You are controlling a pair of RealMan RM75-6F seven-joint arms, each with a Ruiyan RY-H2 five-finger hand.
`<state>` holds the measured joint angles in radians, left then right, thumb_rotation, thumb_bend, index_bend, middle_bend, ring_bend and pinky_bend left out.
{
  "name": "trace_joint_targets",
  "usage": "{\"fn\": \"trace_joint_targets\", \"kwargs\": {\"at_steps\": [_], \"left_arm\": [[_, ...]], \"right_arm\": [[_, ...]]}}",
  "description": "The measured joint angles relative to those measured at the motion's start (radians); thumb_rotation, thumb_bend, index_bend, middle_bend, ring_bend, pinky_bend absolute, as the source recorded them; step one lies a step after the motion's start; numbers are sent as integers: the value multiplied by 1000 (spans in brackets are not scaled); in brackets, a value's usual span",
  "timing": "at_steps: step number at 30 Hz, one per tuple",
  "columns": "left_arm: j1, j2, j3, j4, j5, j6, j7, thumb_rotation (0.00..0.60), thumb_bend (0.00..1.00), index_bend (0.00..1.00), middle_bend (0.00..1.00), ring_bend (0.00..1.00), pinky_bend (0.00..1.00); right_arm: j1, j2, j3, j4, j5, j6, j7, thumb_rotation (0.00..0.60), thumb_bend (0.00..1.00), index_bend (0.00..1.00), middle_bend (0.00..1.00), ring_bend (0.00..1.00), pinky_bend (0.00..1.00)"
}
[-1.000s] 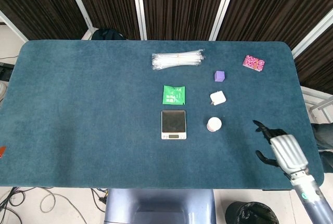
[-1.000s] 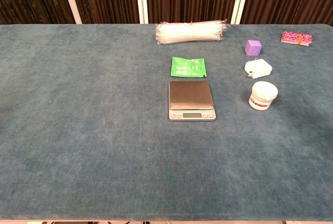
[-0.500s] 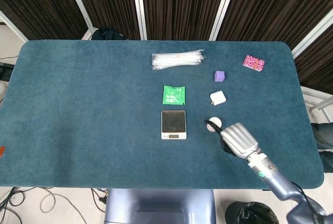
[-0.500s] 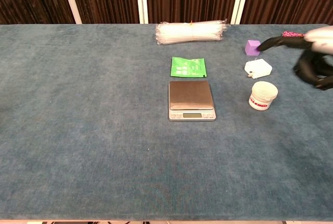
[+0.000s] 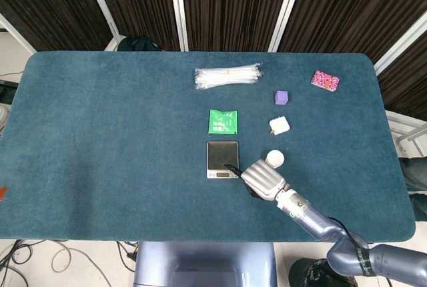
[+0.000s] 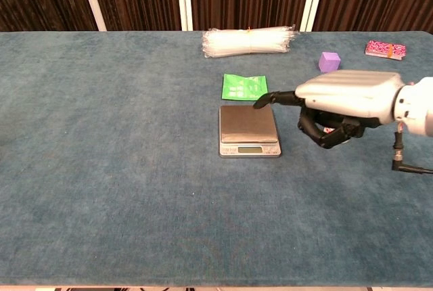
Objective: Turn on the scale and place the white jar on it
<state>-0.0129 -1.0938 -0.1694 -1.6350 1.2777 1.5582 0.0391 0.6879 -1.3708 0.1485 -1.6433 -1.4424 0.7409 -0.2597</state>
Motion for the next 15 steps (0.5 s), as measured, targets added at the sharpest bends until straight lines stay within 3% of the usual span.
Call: {"fn": "trace_joint_targets", "kwargs": {"at_steps": [15], "left_arm": [[-1,-4,-1,2,-2,3,12,600,117,0,0,0,0]], "right_arm": [[53,-74,-33,44,67,-44,-52,600,998,71,798,845,928]]}}
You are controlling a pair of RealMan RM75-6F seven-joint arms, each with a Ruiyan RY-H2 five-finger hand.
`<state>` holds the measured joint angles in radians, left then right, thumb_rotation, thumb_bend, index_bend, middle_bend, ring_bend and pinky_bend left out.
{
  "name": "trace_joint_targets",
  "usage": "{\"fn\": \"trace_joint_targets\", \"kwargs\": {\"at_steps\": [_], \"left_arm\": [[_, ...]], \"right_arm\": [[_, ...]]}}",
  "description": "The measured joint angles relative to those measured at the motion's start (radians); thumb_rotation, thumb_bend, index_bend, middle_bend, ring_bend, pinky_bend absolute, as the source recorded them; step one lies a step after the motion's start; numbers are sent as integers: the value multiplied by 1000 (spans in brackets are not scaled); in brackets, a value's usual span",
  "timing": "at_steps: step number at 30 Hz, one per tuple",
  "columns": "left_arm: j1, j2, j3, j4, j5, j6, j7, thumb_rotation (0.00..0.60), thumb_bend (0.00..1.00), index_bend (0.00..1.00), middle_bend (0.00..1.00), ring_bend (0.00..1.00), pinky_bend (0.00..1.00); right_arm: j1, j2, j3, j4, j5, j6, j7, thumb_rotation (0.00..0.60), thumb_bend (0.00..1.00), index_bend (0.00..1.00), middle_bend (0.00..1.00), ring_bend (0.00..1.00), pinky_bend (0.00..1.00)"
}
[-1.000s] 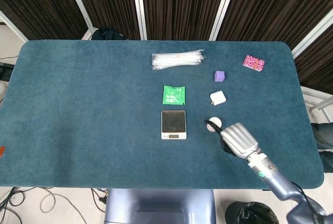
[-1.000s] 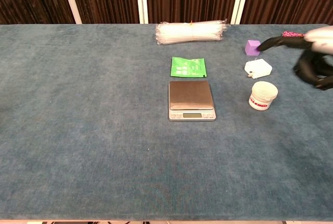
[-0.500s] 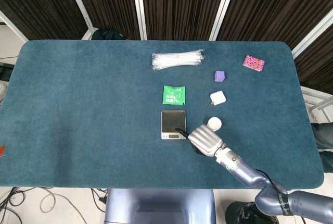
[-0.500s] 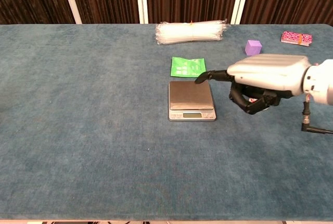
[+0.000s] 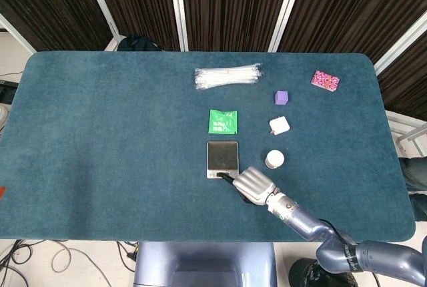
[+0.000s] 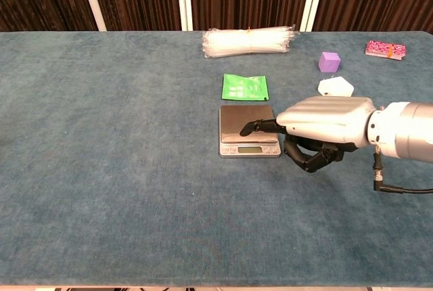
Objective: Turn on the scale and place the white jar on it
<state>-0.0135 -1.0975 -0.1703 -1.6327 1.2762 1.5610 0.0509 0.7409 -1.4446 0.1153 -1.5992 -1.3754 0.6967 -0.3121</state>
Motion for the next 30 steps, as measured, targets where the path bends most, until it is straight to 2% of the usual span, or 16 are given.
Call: {"fn": "trace_joint_targets", "kwargs": {"at_steps": [20,30], "left_arm": [[-1,-3,-1,1,-3,-1,5,600,118,0,0,0,0],[-1,-2,-4,3,-8,-1,2,600,118,0,0,0,0]], "right_arm": [[76,-94,7,41,154,-3,-154,600,998,71,798,845,981],[109,-125,-10,66,229,-9,-208,600,999,71,798,845,1000]]}}
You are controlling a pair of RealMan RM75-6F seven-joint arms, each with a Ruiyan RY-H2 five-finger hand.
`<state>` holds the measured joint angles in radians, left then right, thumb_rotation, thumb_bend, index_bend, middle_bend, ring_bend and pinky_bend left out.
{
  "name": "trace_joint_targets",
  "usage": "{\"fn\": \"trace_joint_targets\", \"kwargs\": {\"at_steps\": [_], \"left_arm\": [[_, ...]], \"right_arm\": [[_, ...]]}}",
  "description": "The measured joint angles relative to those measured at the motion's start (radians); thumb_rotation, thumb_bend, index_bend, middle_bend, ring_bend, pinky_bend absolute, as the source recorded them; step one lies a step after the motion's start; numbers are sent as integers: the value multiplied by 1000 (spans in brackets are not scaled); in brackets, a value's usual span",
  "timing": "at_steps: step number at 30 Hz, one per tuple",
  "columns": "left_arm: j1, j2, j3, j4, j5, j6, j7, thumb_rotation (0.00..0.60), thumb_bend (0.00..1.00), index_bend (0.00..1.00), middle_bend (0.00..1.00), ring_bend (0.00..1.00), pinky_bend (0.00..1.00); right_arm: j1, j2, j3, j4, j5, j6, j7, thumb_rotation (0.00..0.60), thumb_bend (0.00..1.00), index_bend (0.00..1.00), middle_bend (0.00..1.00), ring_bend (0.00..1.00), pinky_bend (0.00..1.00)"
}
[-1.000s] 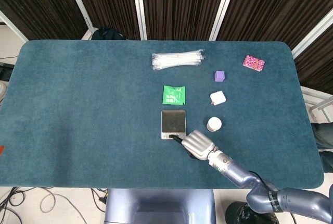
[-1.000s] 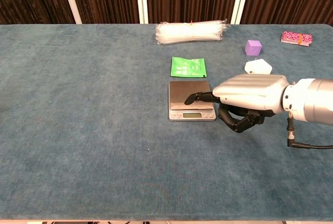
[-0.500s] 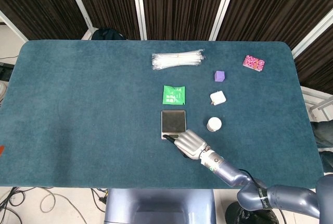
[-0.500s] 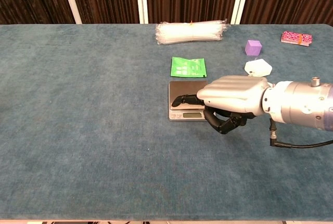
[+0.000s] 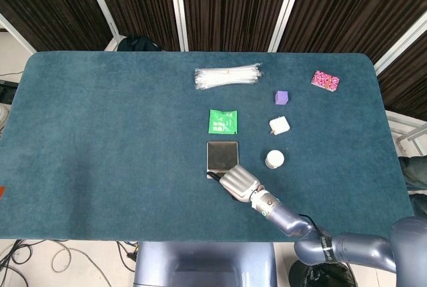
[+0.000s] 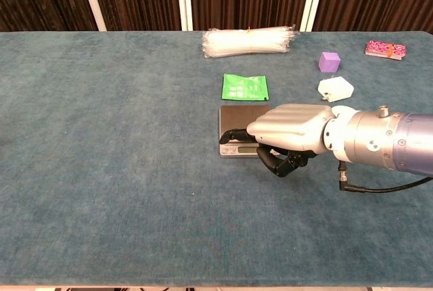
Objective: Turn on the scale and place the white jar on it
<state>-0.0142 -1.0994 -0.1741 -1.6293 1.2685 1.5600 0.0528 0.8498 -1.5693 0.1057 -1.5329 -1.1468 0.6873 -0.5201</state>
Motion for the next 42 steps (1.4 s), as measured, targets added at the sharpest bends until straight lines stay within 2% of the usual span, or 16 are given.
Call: {"fn": "trace_joint_targets", "kwargs": {"at_steps": [20,42], "left_arm": [[-1,-1,0,0,-1,-1,6,600,118,0,0,0,0],[-2,-3,-2,1,-5,0,11,600,118,0,0,0,0]], "right_arm": [[5,-10,-43,16,5,28,21,600,999,71,798,845,1000],[21,-22,-59,36,5,31,35,600,999,71,798,846,1000]]}}
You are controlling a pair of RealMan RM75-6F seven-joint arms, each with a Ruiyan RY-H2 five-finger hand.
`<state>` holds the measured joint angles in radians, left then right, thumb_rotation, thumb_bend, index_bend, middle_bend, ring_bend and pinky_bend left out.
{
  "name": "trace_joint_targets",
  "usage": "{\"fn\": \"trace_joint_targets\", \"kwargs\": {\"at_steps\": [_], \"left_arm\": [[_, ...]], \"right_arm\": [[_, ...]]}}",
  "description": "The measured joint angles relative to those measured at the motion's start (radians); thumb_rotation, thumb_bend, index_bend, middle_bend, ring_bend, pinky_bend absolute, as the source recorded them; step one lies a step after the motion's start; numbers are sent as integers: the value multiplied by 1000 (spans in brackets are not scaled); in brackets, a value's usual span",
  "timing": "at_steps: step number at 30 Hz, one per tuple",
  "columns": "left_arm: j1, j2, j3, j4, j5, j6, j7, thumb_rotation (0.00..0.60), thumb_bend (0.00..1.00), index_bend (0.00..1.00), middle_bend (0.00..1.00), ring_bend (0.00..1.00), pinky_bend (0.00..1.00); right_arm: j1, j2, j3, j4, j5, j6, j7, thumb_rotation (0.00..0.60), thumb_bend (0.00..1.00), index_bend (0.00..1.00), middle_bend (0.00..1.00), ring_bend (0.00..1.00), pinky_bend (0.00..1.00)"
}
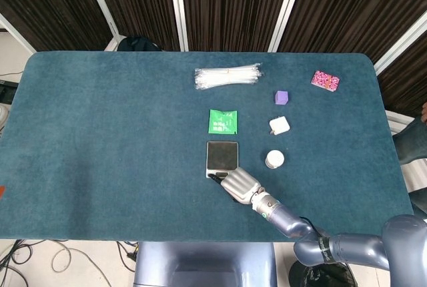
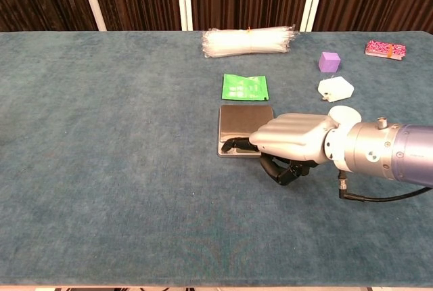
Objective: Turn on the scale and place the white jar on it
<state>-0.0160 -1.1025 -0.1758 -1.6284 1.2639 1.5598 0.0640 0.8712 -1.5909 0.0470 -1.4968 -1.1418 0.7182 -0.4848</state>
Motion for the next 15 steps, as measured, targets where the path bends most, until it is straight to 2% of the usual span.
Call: {"fn": "trace_joint_targets", "kwargs": {"at_steps": [7,15], "left_arm": [[0,0,1,-1,2,0,0,600,117,0,0,0,0],[-1,0,1,0,1,-3,2,600,118,0,0,0,0]], "right_arm": [[4,-2,-6,1,11,-1,-3,600,999,90,798,845,1000],[11,-1,-12,0,32,-4,-17,600,998,191,798,845,1000]]}}
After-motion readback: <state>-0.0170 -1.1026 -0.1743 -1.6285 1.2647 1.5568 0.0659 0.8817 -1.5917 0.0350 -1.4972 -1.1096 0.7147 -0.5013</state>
